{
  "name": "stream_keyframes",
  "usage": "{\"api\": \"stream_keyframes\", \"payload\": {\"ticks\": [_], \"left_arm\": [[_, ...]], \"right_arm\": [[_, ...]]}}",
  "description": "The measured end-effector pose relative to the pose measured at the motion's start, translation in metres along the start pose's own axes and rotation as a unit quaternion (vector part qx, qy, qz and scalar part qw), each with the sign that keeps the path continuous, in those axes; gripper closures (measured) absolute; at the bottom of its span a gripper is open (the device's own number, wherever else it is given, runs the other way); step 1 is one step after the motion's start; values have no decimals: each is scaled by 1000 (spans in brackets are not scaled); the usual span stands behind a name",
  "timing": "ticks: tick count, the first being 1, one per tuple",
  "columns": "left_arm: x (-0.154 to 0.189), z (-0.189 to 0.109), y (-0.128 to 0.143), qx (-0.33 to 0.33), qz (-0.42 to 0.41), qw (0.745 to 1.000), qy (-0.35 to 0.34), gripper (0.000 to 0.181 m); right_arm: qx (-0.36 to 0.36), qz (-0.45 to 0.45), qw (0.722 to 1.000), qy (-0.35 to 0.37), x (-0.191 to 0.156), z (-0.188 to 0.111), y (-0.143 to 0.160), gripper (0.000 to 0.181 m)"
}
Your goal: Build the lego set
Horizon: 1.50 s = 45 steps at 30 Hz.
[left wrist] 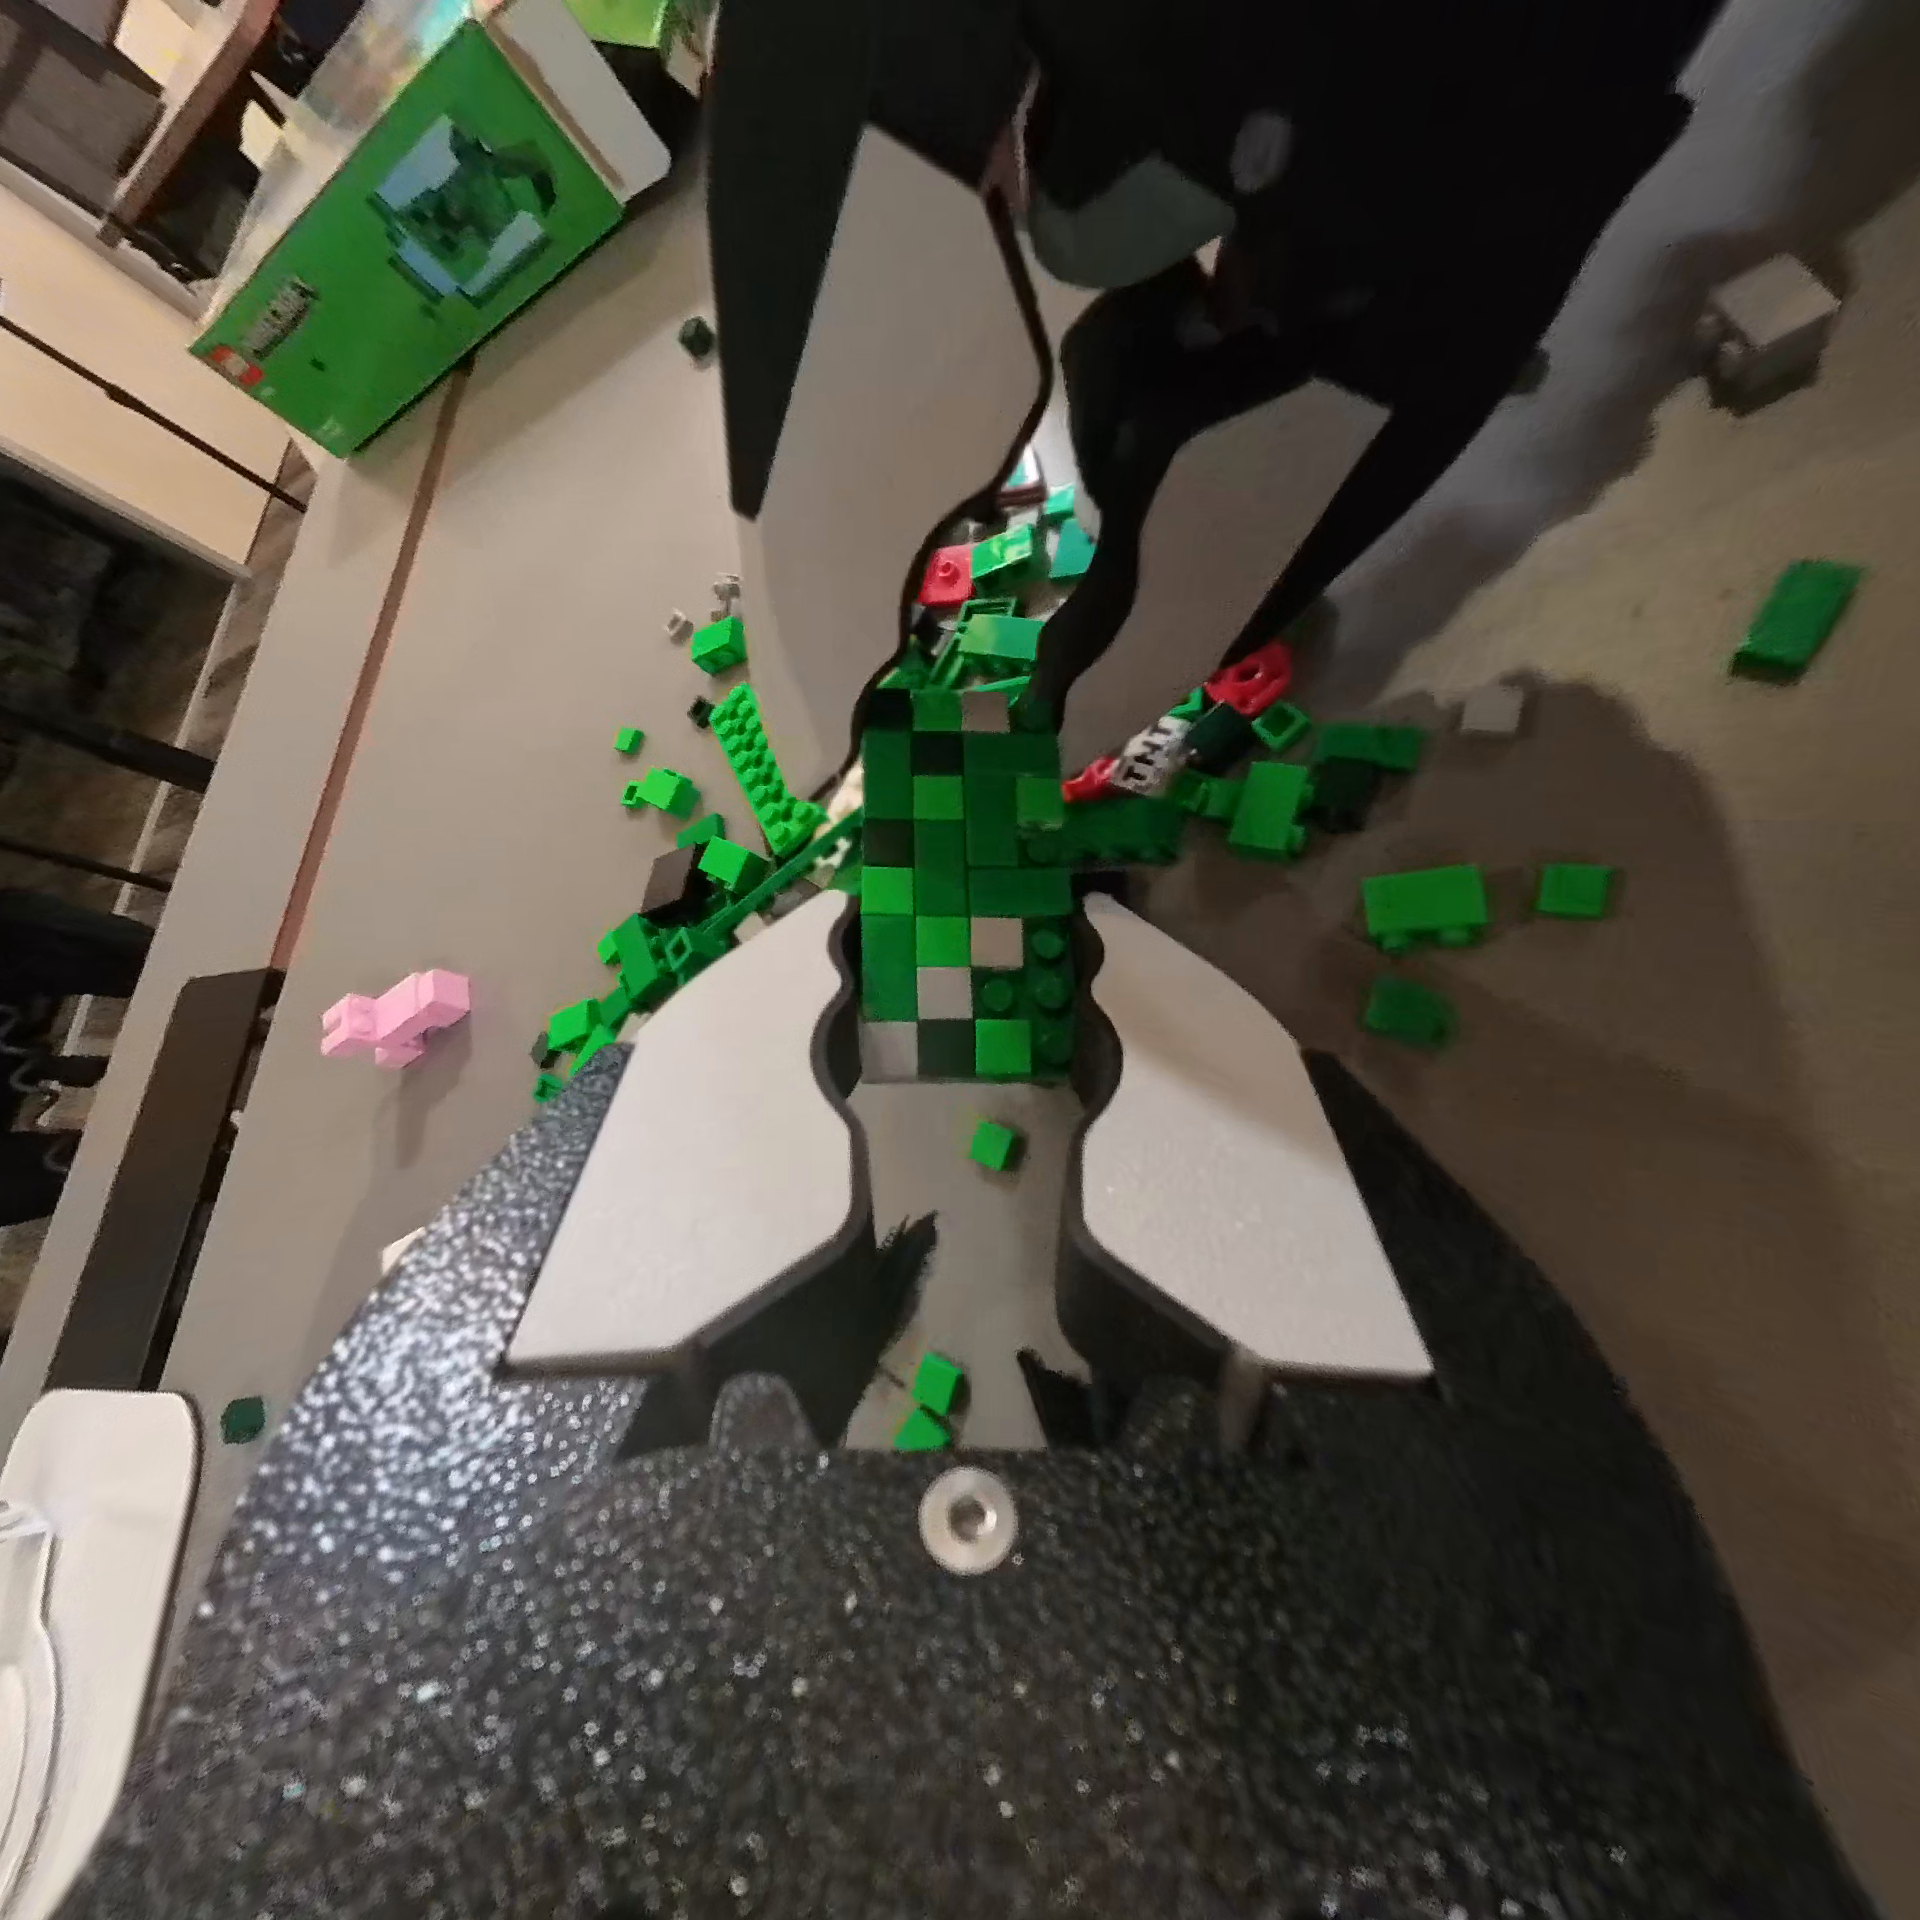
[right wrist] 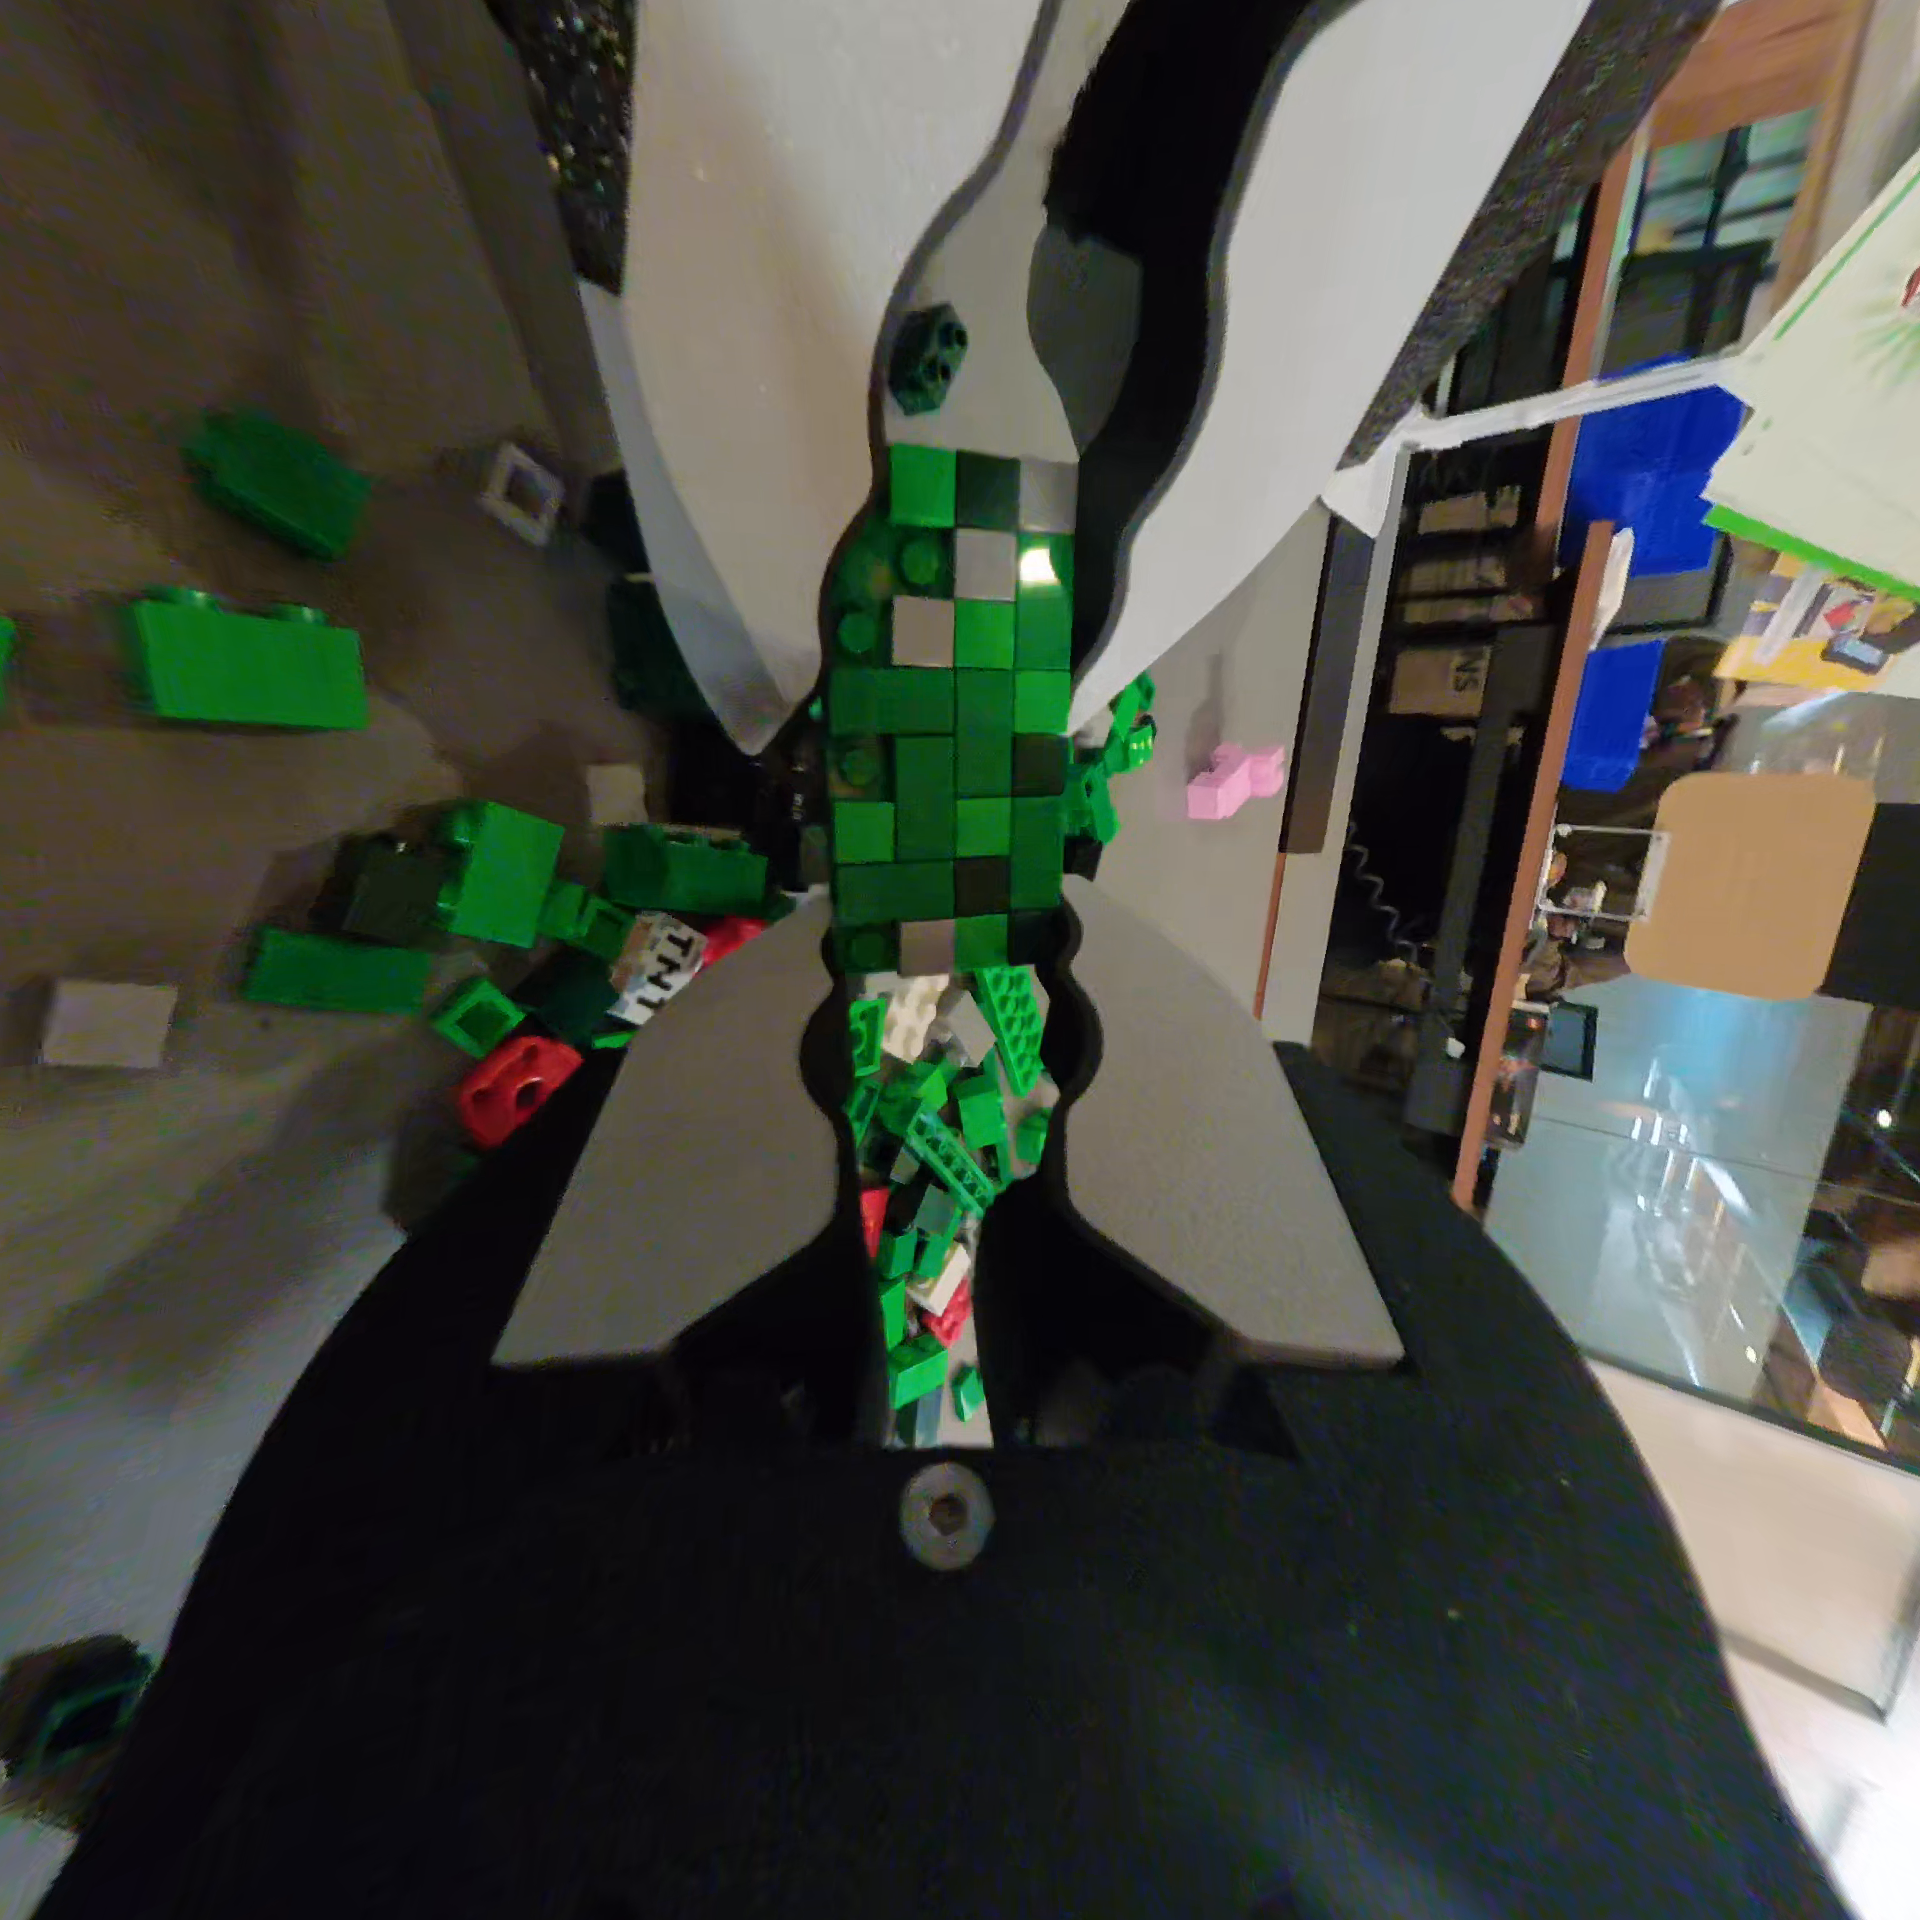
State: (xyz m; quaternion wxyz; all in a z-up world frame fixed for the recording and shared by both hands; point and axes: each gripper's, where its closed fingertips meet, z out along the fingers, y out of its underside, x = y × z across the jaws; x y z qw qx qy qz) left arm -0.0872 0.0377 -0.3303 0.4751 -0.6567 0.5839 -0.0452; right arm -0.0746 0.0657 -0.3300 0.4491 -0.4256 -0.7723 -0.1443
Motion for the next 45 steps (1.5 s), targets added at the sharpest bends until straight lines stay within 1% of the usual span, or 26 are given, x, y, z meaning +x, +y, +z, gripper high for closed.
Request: {"api": "stream_keyframes", "payload": {"ticks": [2, 8, 13, 17, 20, 23, 25, 27, 30, 37, 40, 45], "left_arm": [[-2, 0, -1, -5, 8, 1000, -11, 142], [-6, 1, 3, -30, 43, 998, -42, 144], [-3, 0, 2, -20, 20, 999, -18, 145], [1, 3, 6, -34, 8, 999, -3, 145], [0, 2, 4, -28, 4, 1000, -4, 146], [-2, 2, 5, -33, 10, 999, -14, 146], [-2, 3, 6, -35, 15, 999, -15, 146], [-1, 2, 1, -23, 14, 1000, -13, 146], [1, 2, -2, -14, 11, 1000, -9, 146], [-1, 6, -1, -20, -8, 1000, -16, 145], [-1, 5, -5, -7, -25, 1000, -11, 146], [3, 4, -1, -15, -40, 999, 17, 146]], "right_arm": [[-13, -3, 1000, 8, 2, 1, 1, 147], [-36, -17, 999, 18, 3, 1, 2, 146], [-45, -38, 998, 28, 4, 0, 1, 147], [-62, -65, 995, 33, 2, 1, 1, 148], [-51, -38, 998, 19, 1, 0, 1, 147], [-43, -18, 999, 13, 2, -2, -2, 136], [-45, -24, 999, 15, 2, -2, -3, 134], [-48, -34, 998, 17, 1, -1, -3, 135], [-51, -47, 997, 28, 3, -1, -2, 145], [-80, -69, 994, 42, 5, 0, 2, 145], [-78, -77, 993, 49, 7, 0, 1, 146], [-64, -88, 993, 49, 4, 1, -4, 146]]}}
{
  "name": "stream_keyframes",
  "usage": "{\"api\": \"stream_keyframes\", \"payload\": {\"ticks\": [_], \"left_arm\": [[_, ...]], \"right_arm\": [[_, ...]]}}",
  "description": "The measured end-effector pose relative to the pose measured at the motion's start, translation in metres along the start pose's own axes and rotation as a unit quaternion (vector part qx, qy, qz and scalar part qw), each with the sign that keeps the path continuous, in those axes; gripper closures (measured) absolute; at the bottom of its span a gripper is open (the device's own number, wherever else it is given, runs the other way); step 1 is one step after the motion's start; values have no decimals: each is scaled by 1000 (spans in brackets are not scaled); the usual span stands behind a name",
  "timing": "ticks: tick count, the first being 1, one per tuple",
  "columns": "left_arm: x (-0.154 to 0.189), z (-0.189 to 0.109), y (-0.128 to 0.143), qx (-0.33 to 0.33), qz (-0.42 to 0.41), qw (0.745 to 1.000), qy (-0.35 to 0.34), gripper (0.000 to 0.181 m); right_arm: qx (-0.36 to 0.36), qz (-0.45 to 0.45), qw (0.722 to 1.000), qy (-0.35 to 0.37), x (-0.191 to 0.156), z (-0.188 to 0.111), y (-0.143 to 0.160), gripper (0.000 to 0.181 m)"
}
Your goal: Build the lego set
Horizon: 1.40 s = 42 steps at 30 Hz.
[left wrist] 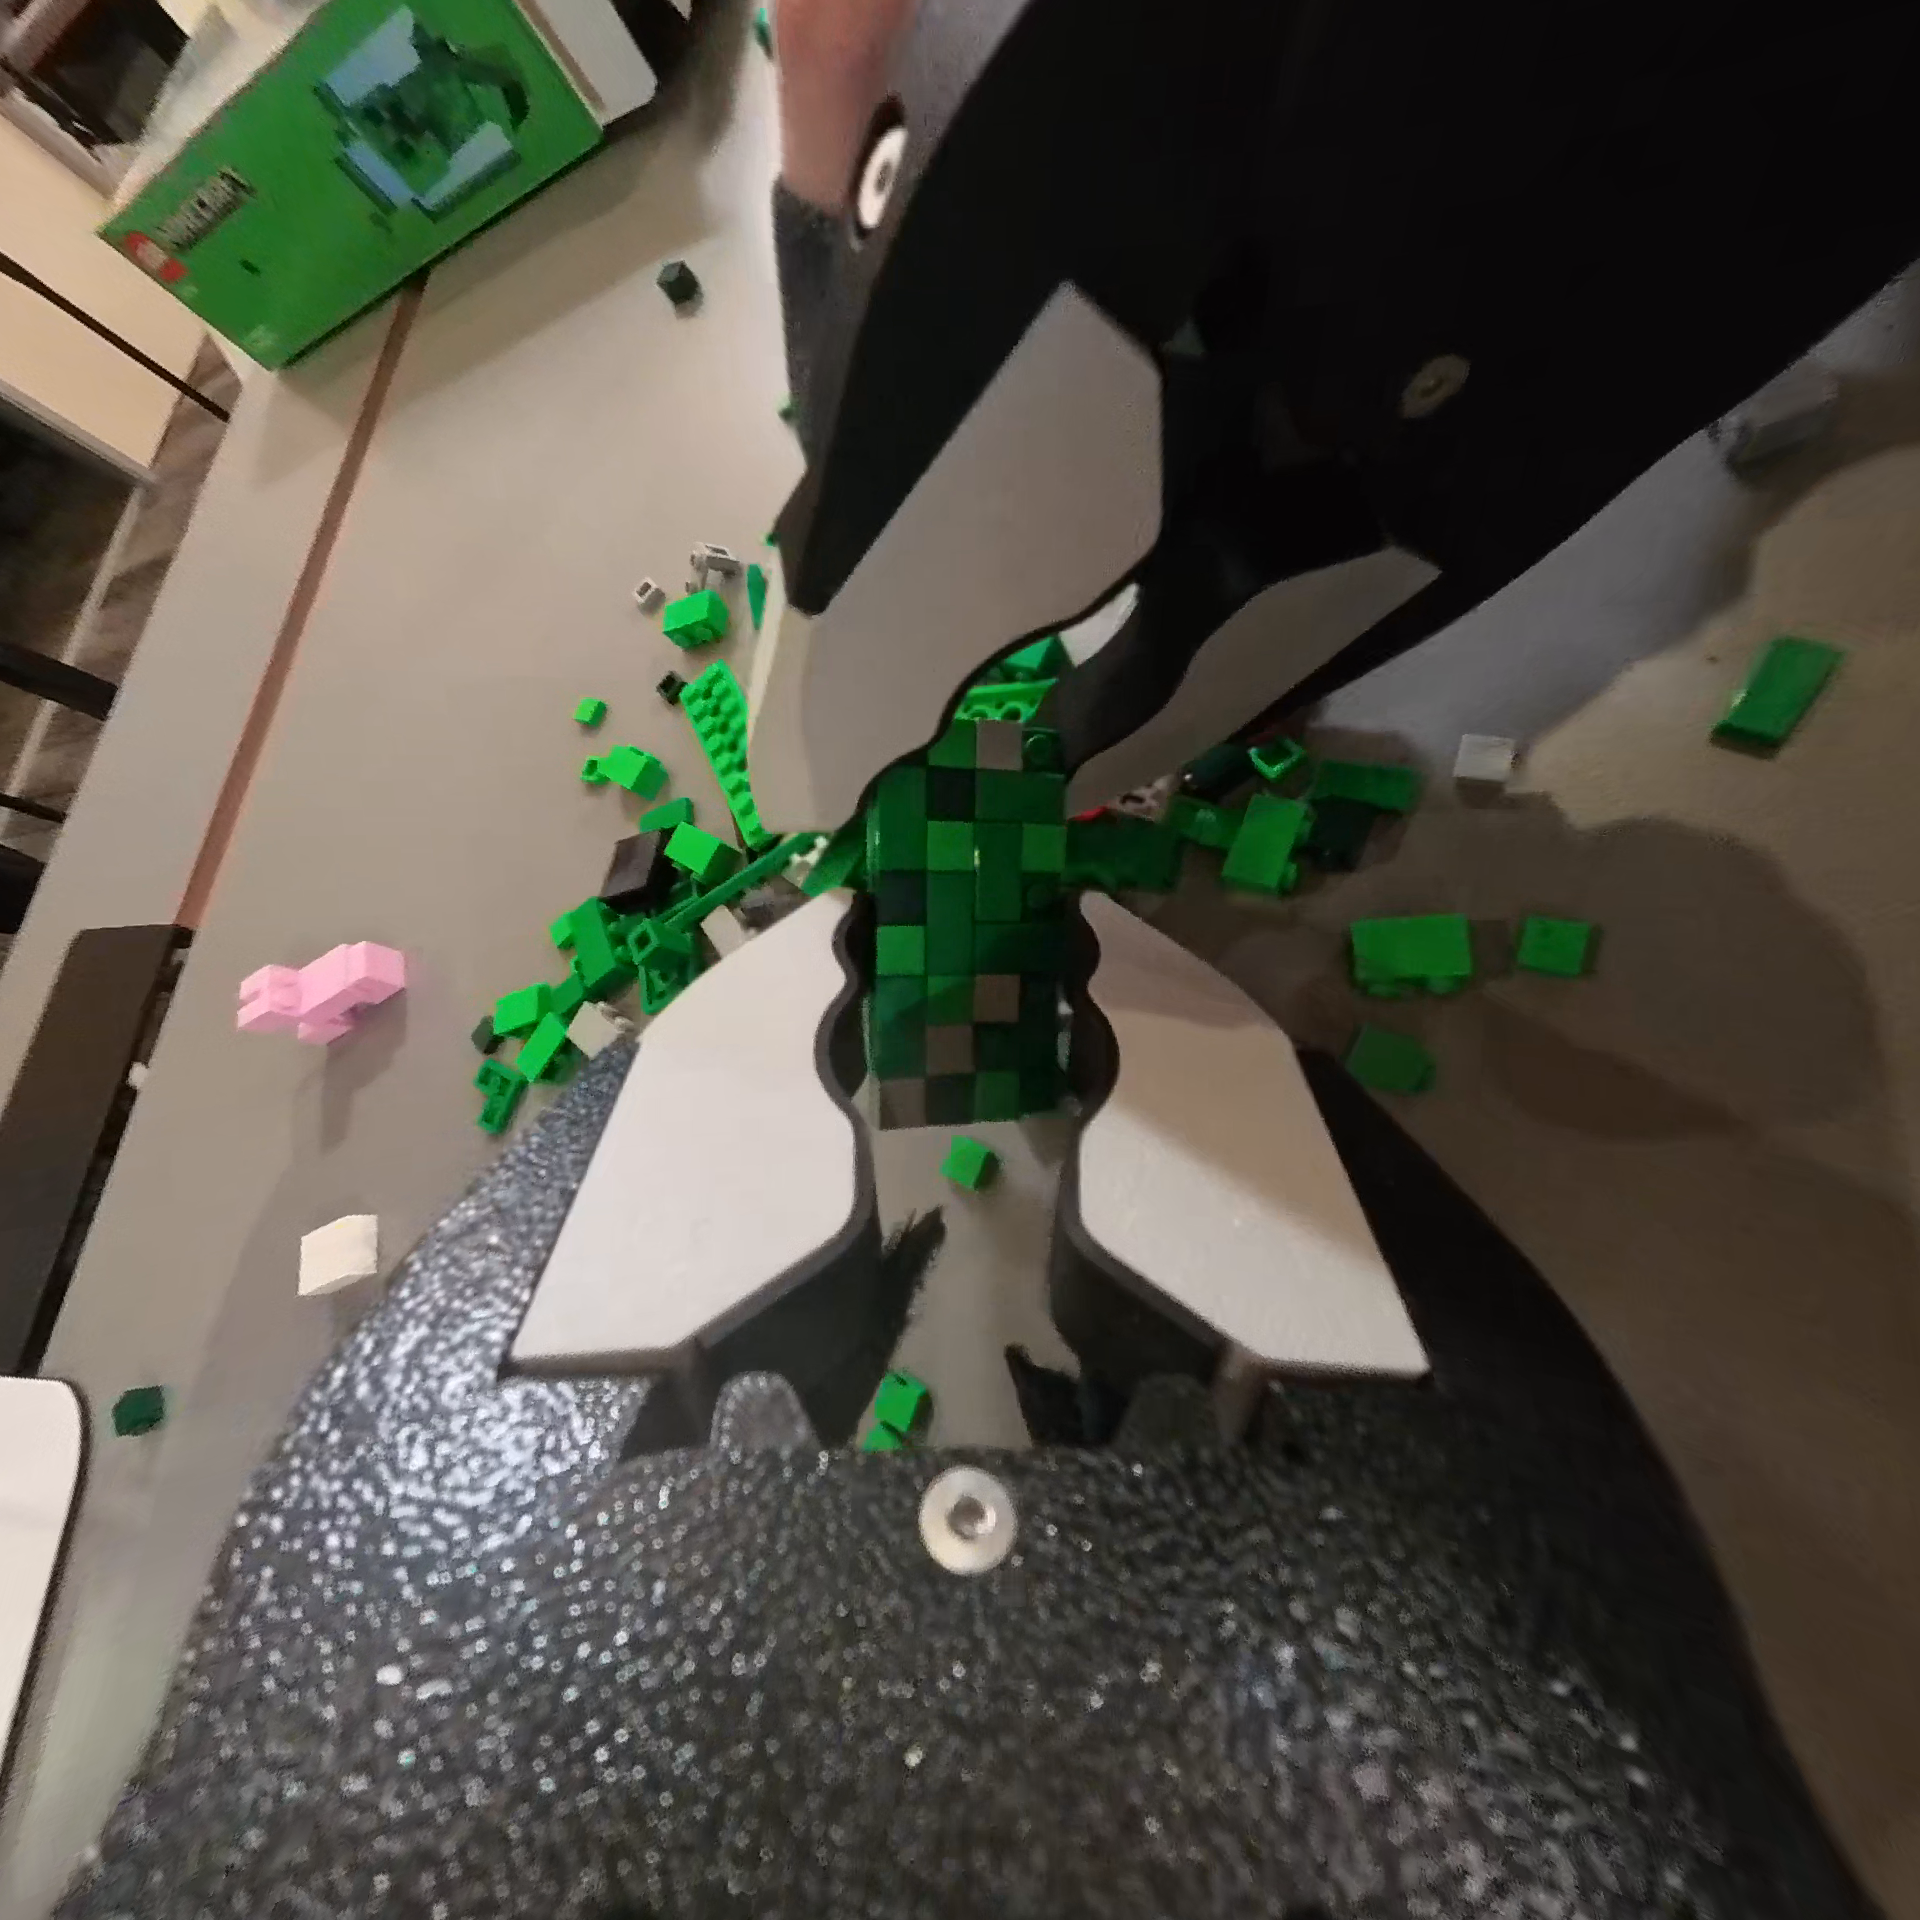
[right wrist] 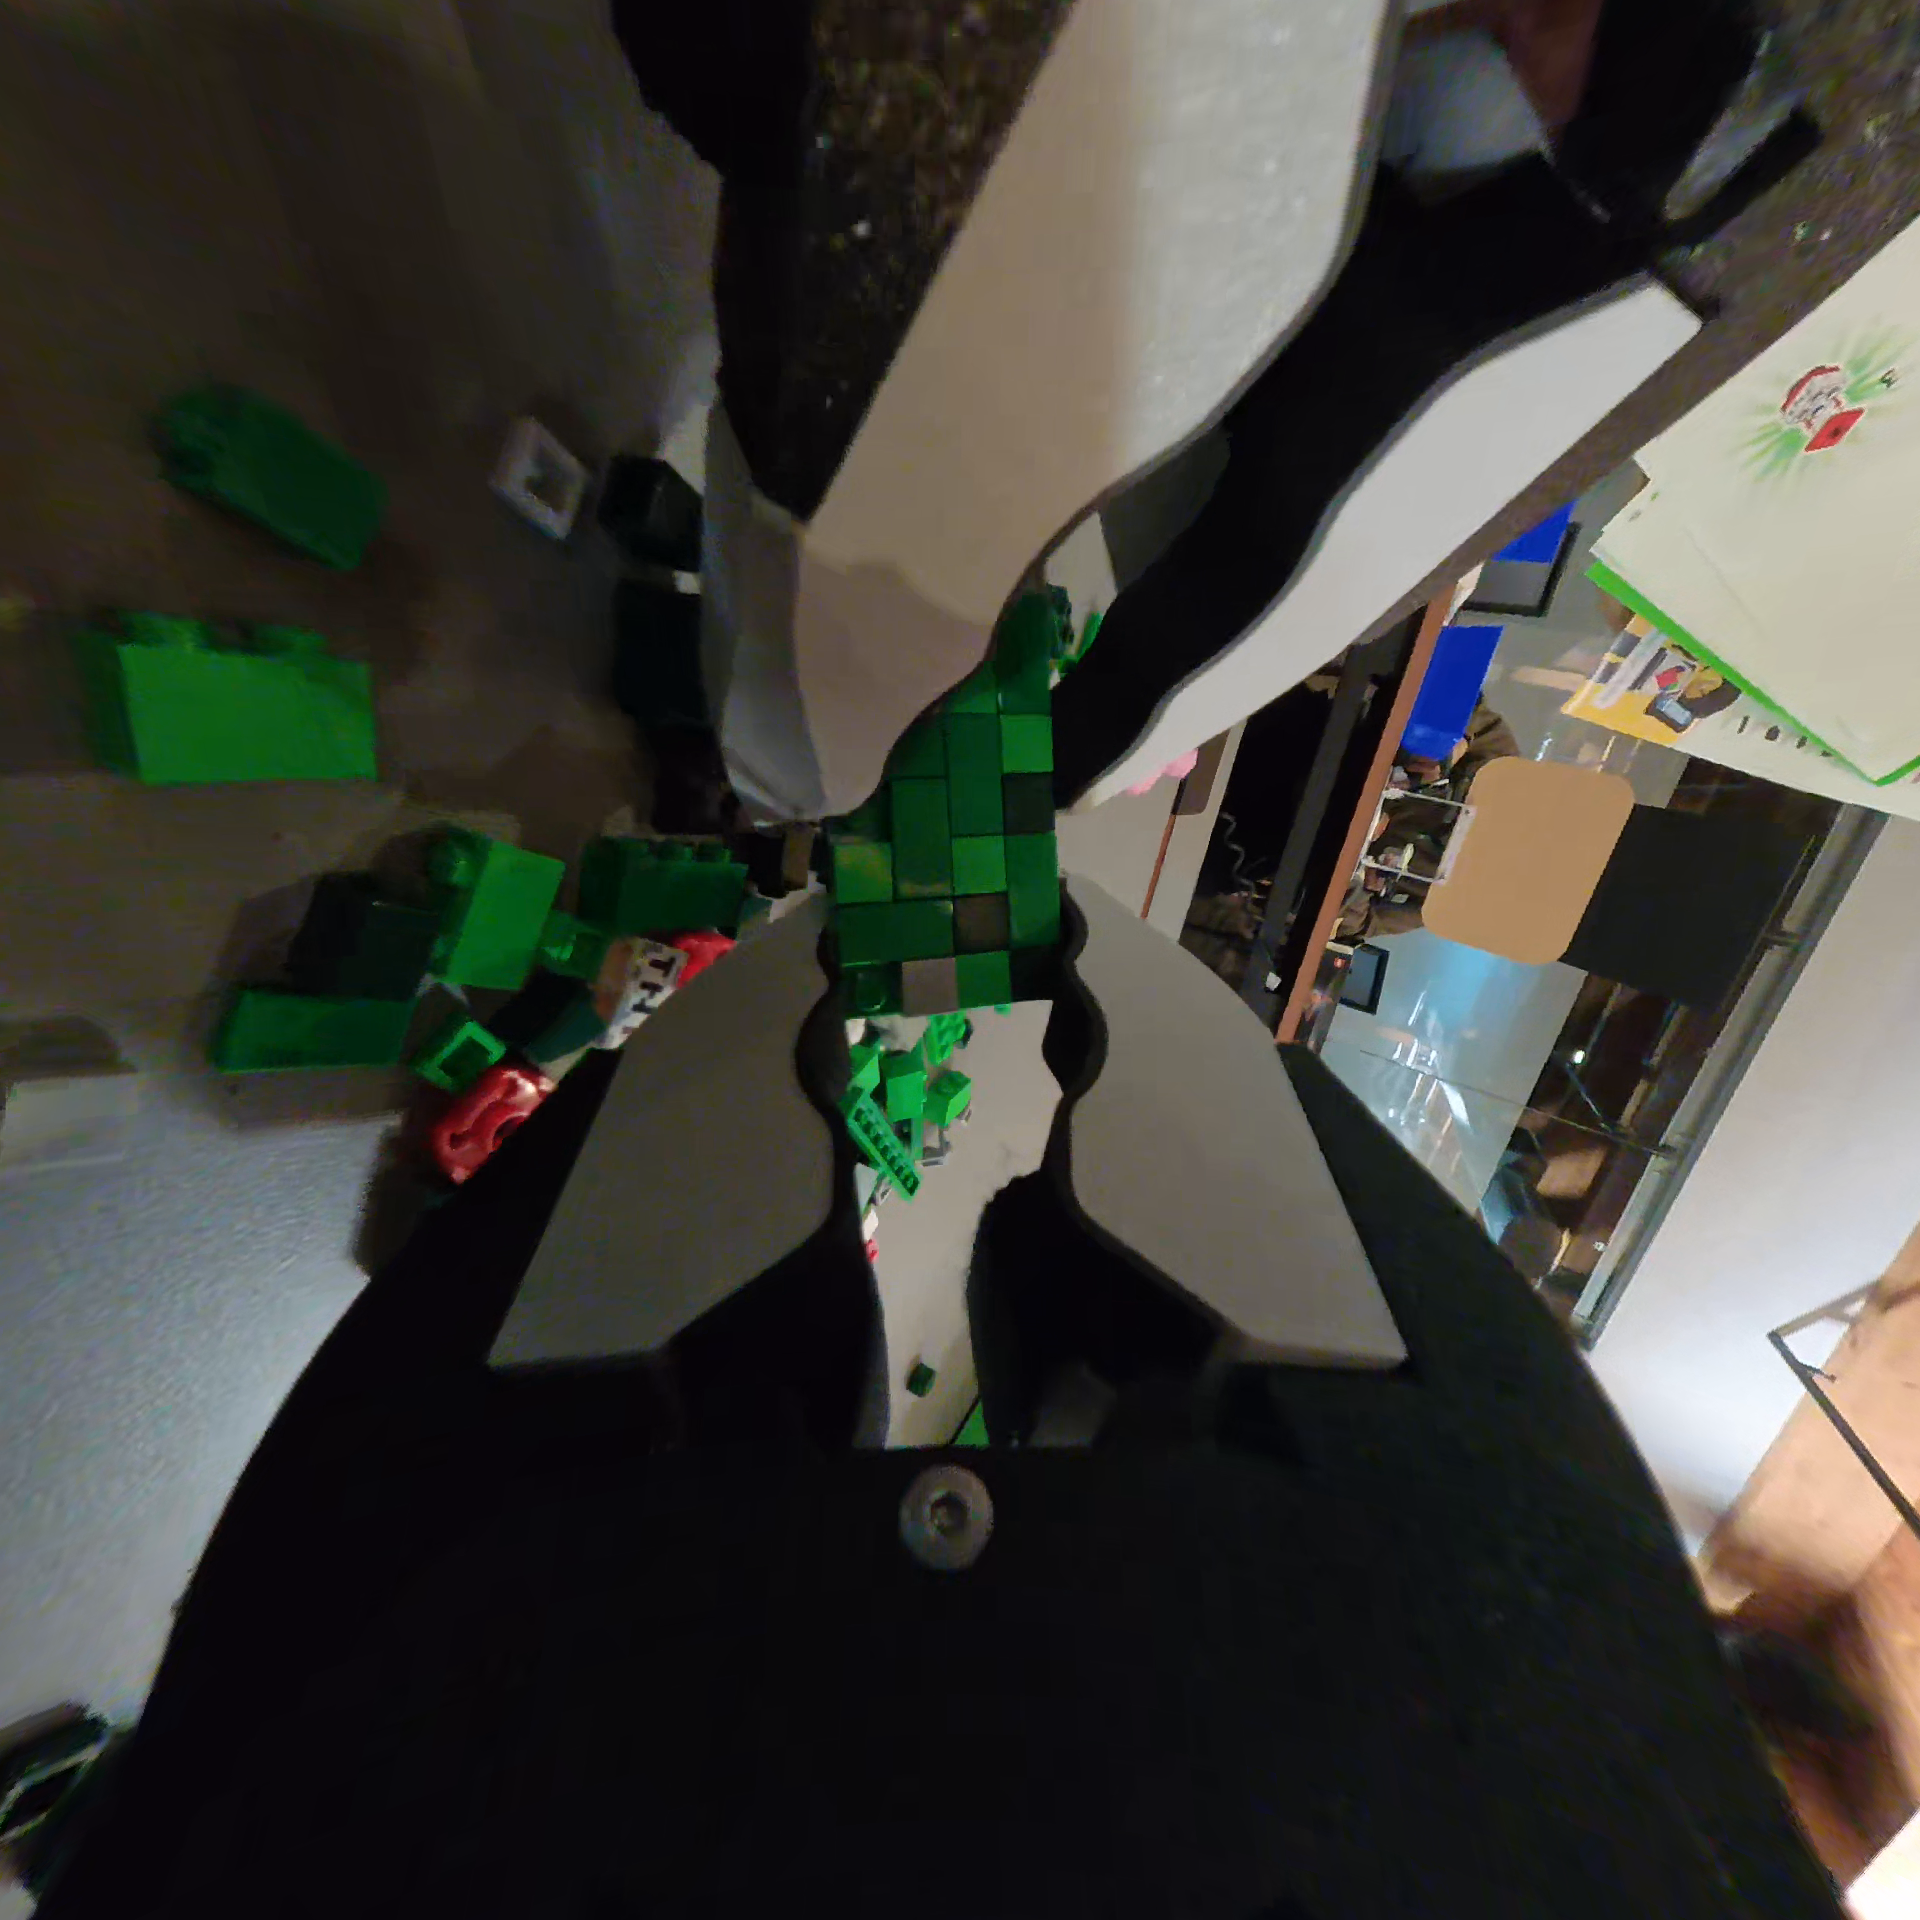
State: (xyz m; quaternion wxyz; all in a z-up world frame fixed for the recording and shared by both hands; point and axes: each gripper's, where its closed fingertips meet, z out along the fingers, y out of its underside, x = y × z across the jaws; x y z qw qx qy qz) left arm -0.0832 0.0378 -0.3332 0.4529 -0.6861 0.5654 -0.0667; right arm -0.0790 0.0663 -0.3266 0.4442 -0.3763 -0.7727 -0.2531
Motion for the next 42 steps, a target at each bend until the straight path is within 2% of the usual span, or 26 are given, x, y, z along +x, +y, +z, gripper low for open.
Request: {"api": "stream_keyframes", "payload": {"ticks": [7, 19, 22, 25, 28, 38, 40, 42], "left_arm": [[3, -4, 2, 5, -41, 998, 39, 147], [5, -5, 2, 19, -102, 992, 75, 152], [2, -5, 0, 6, -59, 997, 41, 149], [-5, -2, 5, -31, 26, 999, -28, 147], [-5, -1, 5, -40, 53, 997, -40, 146], [-2, -6, -1, 1, -40, 999, 20, 147], [0, -10, -8, 37, -105, 992, 61, 151], [-1, -12, -9, 52, -137, 986, 80, 151]], "right_arm": [[27, -9, 1000, 14, 1, 1, -6, 146], [31, -43, 998, 43, 2, 4, -6, 146], [24, -15, 999, 25, 2, 5, -3, 146], [20, 22, 1000, -1, 0, 5, 0, 146], [10, 20, 1000, -3, -1, 5, 2, 146], [17, -20, 998, 49, 8, 5, 3, 146], [6, -58, 994, 87, 14, 5, 6, 145], [12, -49, 995, 85, 14, 5, 4, 146]]}}
